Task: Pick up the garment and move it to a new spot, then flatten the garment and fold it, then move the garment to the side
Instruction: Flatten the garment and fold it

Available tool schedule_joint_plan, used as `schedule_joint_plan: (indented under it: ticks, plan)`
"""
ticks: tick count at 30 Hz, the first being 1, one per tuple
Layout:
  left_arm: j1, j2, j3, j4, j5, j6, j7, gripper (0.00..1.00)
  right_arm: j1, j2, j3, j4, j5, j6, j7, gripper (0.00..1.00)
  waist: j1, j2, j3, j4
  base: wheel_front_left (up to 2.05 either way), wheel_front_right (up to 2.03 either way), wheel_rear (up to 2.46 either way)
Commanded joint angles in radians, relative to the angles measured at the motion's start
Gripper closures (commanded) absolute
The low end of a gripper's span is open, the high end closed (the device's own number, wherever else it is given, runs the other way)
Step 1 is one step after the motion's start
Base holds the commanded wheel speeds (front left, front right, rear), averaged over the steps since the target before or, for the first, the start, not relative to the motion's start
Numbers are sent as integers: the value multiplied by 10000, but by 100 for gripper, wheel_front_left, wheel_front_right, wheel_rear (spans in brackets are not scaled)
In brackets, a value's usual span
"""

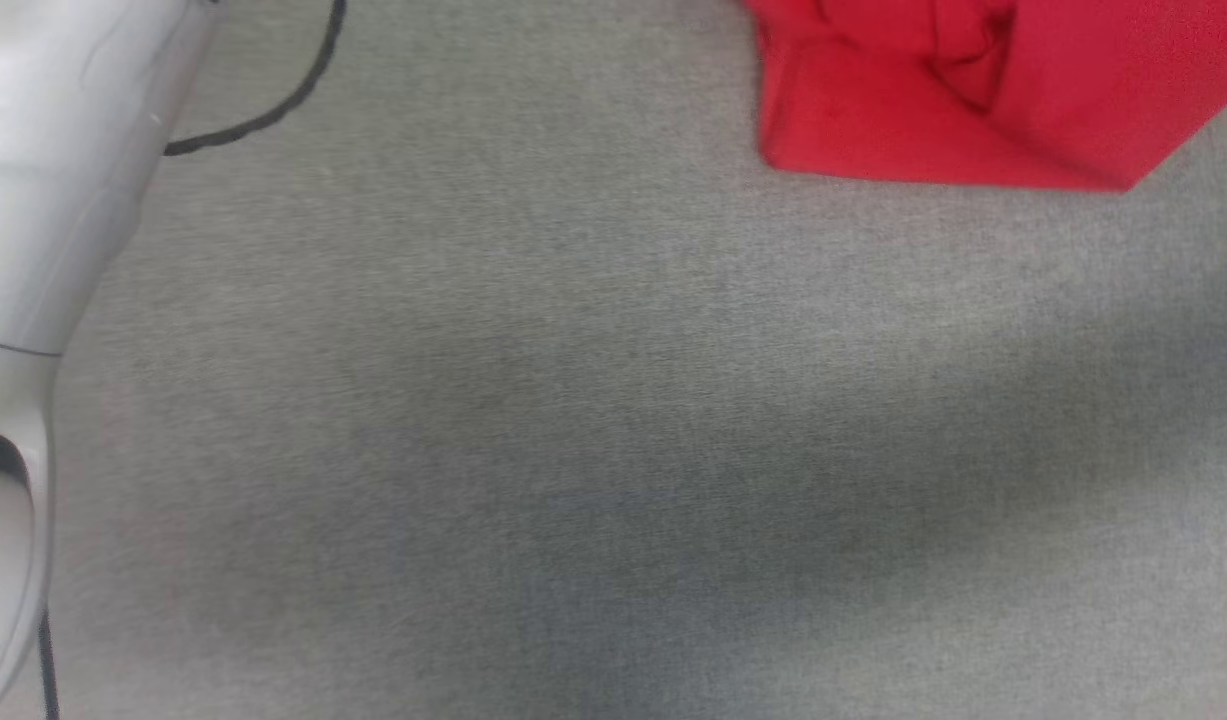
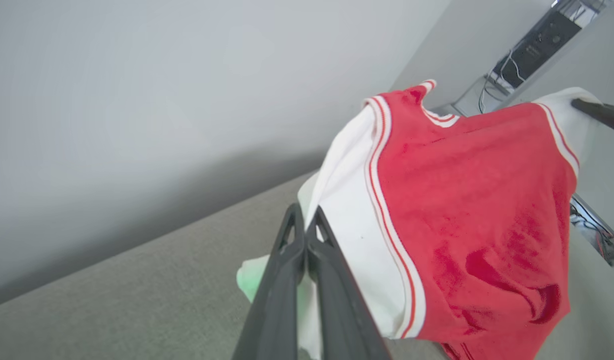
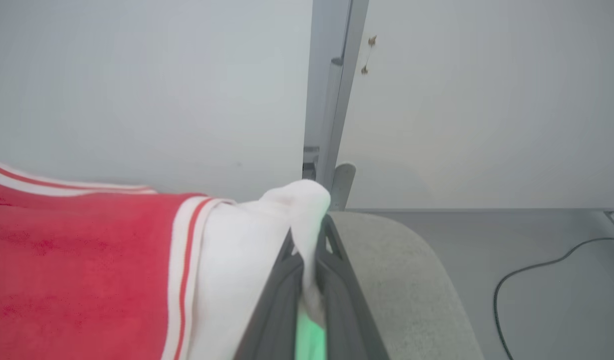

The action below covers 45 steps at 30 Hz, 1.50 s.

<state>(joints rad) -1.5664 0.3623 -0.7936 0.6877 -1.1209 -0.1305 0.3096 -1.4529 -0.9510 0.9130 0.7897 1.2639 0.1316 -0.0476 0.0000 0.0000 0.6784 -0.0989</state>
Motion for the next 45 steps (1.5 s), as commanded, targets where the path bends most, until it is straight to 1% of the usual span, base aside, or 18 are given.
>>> schedule_joint_plan:
  ticks: [1,4,5,6,7,8,13,16,20,23,25,28,31,34,36,40,42,45]
  plan:
    - [-16,53,105,158,-70,12,-442,100,-382,81,-29,199,-130,-17,-220,100,0,0,-377,362,0,0,0]
    - [-335,10,397,651,-195,11,-1378,100,-1051,352,-64,740,-407,-17,-448,100,0,0,-577,543,0,0,0]
    - [-335,10,397,651,-195,11,-1378,100,-1051,352,-64,740,-407,-17,-448,100,0,0,-577,543,0,0,0]
    - [-488,-8,509,934,-152,12,-1721,100,-1331,453,-59,963,-511,-17,-509,100,0,0,-619,605,0,0,0]
    - [-822,-131,703,1476,-63,14,-2349,100,-1911,724,-111,1426,-715,-19,-696,100,0,0,-674,709,0,0,0]
    - [-822,-131,703,1476,-63,14,-2349,100,-1911,724,-111,1426,-715,-19,-696,100,0,0,-674,709,0,0,0]
    - [-2406,-469,1324,2663,262,399,-4359,100,-3670,1547,-353,2770,-1323,-20,-1518,100,0,0,-859,858,0,0,0]
    - [-3139,-643,1598,3148,398,376,-5266,100,-4446,2032,-430,3557,-1716,-20,-1915,100,0,0,-1047,947,0,0,0]
    - [-3126,-966,1764,3494,34,123,-5374,100,-4498,2425,-266,4026,-2025,-19,-2079,100,0,0,-1348,1049,0,0,0]
    - [-2322,-993,1621,3569,-240,23,-5183,100,-3694,2480,-59,3889,-1952,-19,-2077,100,0,0,-1492,1138,0,0,0]
    - [-1608,-914,1494,2970,-571,8,-5079,100,-3091,2318,122,3551,-1819,-19,-2006,100,0,0,-1566,1155,0,0,0]
    - [81,-420,1331,1583,-1360,1,-4761,100,-1781,2048,392,2862,-1459,-19,-1937,100,0,0,-1742,1152,0,0,0]
    - [2135,324,881,-192,-2127,-2,-4322,100,-298,1652,673,1976,-938,-17,-1827,100,0,0,-1957,1148,0,0,0]
    - [4169,1229,475,-2008,-2887,-2,-4108,100,1296,1076,1033,838,-342,-17,-1669,100,0,0,-2227,1152,0,0,0]
    - [5520,1875,270,-2957,-3223,-3,-4245,100,2377,691,1280,-12,90,-17,-1584,100,0,0,-2428,1150,0,0,0]
    - [7715,2824,-211,-4631,-3652,-4,-4492,100,4377,-133,1651,-1414,980,-17,-1369,100,0,0,-2782,1198,0,0,0]
    - [8581,3320,-491,-5194,-3689,-1,-4590,100,5252,-498,1794,-1976,1338,-17,-1378,100,0,0,-2923,1228,0,0,0]
    - [9587,3800,-949,-5998,-3728,0,-4662,100,6426,-1001,1993,-2717,1888,-17,-1408,100,0,0,-3096,1283,0,0,0]
